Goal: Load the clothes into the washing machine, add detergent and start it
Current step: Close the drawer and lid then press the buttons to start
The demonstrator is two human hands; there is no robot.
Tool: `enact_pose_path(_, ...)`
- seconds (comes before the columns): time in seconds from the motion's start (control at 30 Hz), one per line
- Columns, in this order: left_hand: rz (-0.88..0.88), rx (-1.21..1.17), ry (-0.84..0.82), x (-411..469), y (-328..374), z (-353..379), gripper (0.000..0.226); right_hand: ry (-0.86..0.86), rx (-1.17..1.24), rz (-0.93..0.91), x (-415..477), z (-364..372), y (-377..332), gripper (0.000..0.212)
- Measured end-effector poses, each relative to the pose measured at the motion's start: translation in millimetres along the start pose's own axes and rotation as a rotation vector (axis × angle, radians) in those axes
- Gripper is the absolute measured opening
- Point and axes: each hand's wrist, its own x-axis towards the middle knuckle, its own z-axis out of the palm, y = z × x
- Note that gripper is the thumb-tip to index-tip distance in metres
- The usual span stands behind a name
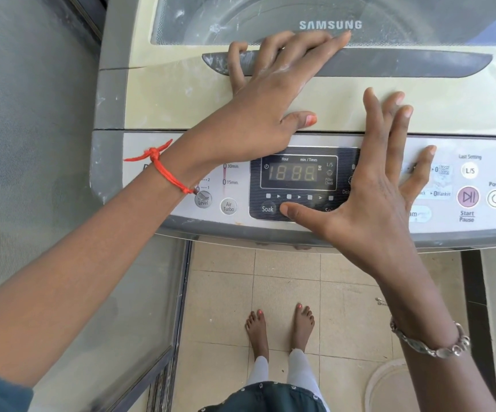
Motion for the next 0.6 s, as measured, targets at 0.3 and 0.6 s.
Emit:
enact_pose_path(0.3, 0.007, 0.022, 0.018, 0.8, -1.2, 1.4, 0.071, 0.022, -0.039, -0.001, 0.0, 1.7, -2.7, 0.129)
enact_pose_path(0.6, -0.006, 0.019, 0.013, 0.3, 0.7, 1.3, 0.071, 0.036, -0.082, 0.005, -0.3, 3.3, -4.1, 0.133)
